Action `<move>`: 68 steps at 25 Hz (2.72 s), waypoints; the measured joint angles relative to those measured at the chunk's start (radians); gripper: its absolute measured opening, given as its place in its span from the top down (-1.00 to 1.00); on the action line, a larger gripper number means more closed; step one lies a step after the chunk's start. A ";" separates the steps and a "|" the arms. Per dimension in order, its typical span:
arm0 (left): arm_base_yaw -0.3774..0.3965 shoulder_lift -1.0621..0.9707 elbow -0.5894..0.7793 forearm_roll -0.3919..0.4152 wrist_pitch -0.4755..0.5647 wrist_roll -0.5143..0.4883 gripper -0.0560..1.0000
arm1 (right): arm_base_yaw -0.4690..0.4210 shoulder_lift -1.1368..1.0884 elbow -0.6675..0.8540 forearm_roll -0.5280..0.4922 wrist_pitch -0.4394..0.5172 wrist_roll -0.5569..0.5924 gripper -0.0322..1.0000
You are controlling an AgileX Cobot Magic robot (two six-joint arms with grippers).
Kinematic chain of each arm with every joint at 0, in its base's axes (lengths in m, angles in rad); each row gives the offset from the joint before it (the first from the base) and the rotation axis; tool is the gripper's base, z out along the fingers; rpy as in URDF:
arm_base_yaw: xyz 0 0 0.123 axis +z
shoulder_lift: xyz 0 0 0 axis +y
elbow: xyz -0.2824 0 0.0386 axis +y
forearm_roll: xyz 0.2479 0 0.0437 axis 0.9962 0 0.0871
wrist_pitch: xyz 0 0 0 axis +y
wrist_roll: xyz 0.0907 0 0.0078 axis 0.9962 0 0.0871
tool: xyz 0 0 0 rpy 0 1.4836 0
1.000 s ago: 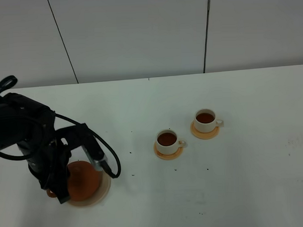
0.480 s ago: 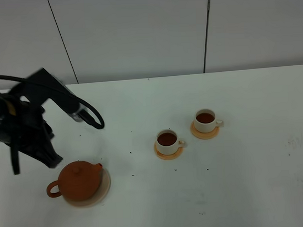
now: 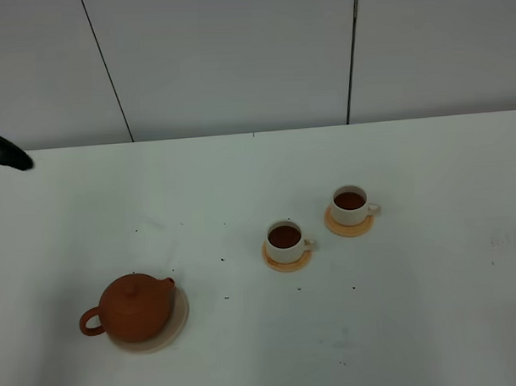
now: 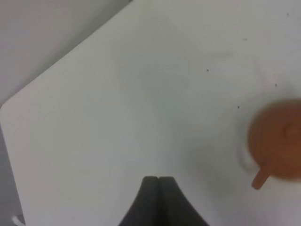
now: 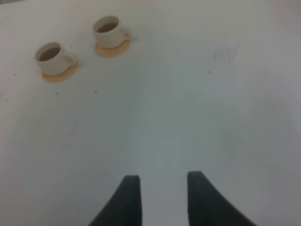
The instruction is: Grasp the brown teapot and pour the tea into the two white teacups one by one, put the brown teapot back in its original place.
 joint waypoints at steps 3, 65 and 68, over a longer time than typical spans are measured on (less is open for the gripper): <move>0.062 -0.075 0.000 -0.065 0.032 0.000 0.87 | 0.000 0.000 0.000 0.000 0.000 0.000 0.47; 0.124 -1.044 0.572 -0.184 0.269 -0.389 0.87 | 0.000 0.000 0.000 0.000 0.000 0.000 0.47; 0.124 -1.044 0.576 -0.180 0.261 -0.392 0.87 | 0.000 0.000 0.000 0.000 0.000 0.000 0.47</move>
